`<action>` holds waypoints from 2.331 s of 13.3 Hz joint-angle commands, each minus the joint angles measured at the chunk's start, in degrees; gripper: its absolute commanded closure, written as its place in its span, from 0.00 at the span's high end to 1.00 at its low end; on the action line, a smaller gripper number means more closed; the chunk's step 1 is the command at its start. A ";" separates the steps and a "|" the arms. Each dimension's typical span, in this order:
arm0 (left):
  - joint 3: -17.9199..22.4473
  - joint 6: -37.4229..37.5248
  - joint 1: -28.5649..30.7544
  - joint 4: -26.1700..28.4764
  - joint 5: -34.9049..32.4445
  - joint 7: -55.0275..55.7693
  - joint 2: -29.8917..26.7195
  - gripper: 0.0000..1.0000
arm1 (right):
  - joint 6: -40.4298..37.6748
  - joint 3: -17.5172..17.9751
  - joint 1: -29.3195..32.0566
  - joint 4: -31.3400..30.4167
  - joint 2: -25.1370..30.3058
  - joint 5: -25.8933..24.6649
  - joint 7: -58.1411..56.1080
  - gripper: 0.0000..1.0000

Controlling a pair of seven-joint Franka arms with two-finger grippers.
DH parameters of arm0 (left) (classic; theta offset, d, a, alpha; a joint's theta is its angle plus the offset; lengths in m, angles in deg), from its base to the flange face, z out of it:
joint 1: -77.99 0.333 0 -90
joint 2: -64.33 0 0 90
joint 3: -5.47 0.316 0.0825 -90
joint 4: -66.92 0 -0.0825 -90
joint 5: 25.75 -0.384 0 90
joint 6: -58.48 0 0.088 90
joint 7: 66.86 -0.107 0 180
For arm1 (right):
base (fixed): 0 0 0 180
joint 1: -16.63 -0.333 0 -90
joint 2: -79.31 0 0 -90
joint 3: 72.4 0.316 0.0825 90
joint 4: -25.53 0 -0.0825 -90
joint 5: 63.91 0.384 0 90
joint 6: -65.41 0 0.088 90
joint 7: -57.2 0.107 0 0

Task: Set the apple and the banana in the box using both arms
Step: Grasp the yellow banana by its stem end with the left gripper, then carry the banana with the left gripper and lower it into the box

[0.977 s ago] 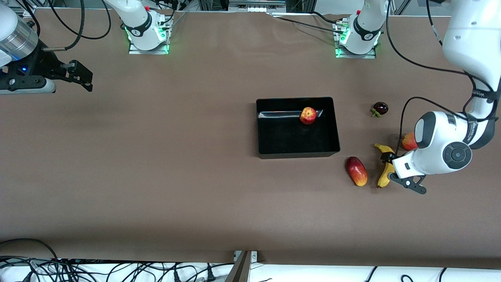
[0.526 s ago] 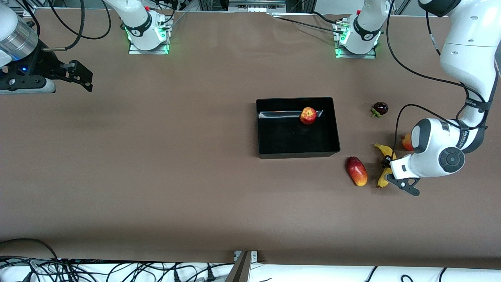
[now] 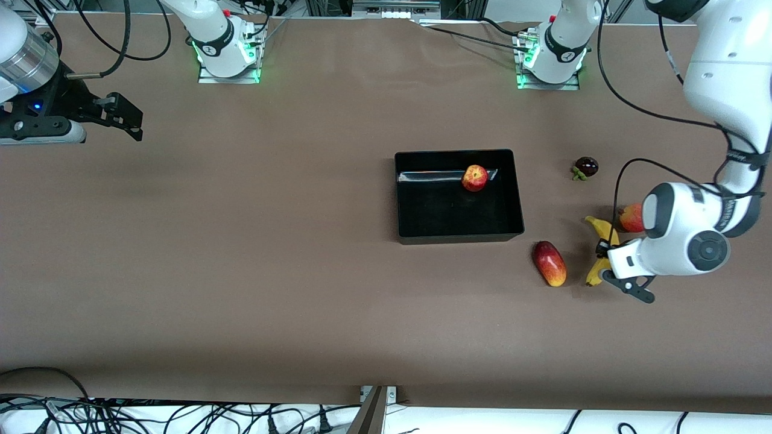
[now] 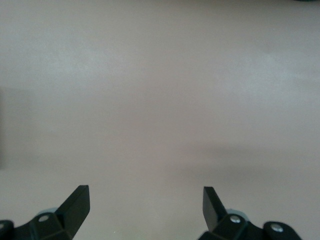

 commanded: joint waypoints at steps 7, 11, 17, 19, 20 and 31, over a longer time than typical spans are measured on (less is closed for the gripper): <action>-22.24 21.07 -4.42 -5.43 3.94 27.58 -6.05 0.00 | -0.31 0.59 0.98 0.92 -0.16 0.83 -0.14 1.00; -22.26 13.37 -13.82 -1.15 3.77 42.33 -4.19 0.00 | -0.31 0.59 0.98 0.92 -0.16 0.83 -0.14 1.00; -21.99 -2.12 -17.17 10.29 2.72 50.99 -3.49 0.00 | -0.31 0.59 0.98 0.92 -0.16 0.83 -0.14 1.00; -21.99 -5.28 -17.53 12.31 0.36 52.66 -2.53 0.00 | -0.31 0.59 0.98 0.92 -0.16 0.83 -0.14 1.00; -21.99 -7.22 -17.70 12.41 -0.35 53.62 -1.39 0.00 | -0.31 0.59 0.98 0.92 -0.16 0.83 -0.14 1.00; -21.91 -7.79 -17.18 9.79 -6.34 58.82 -0.66 1.00 | -0.31 0.59 0.98 0.92 -0.16 0.83 -0.14 1.00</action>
